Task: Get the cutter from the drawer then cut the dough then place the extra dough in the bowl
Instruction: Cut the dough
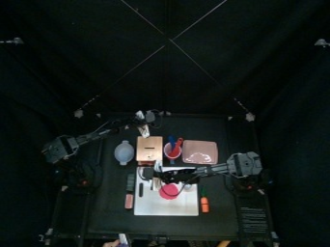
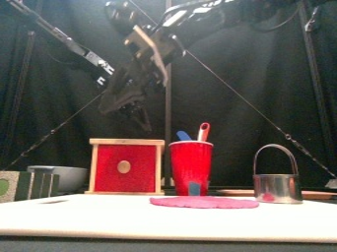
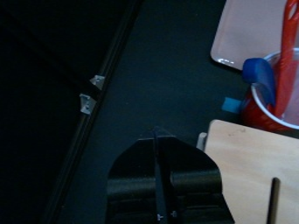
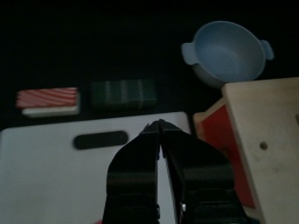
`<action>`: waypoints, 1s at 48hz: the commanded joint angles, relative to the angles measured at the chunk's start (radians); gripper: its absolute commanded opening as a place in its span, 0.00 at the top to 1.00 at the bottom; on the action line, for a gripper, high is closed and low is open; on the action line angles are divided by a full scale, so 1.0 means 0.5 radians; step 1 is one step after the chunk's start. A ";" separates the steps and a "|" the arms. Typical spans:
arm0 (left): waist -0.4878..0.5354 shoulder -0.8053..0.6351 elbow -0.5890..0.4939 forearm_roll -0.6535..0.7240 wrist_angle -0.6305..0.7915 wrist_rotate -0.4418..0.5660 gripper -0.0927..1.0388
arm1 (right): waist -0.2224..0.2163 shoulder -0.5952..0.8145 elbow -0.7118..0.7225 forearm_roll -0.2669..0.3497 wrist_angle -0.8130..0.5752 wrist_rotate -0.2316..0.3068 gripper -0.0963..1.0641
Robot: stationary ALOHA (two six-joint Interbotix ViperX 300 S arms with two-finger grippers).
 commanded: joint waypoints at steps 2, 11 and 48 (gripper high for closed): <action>-0.138 -0.196 0.144 -0.077 -0.230 0.003 0.65 | 0.058 -0.316 0.184 0.012 0.021 -0.006 0.75; -0.383 -0.423 0.460 -0.236 -0.669 0.018 0.65 | 0.163 -0.650 0.558 0.064 0.098 0.015 0.74; -1.433 -0.693 1.249 -0.485 -2.028 -0.135 0.64 | 0.316 -0.908 1.062 0.785 0.684 -0.015 0.12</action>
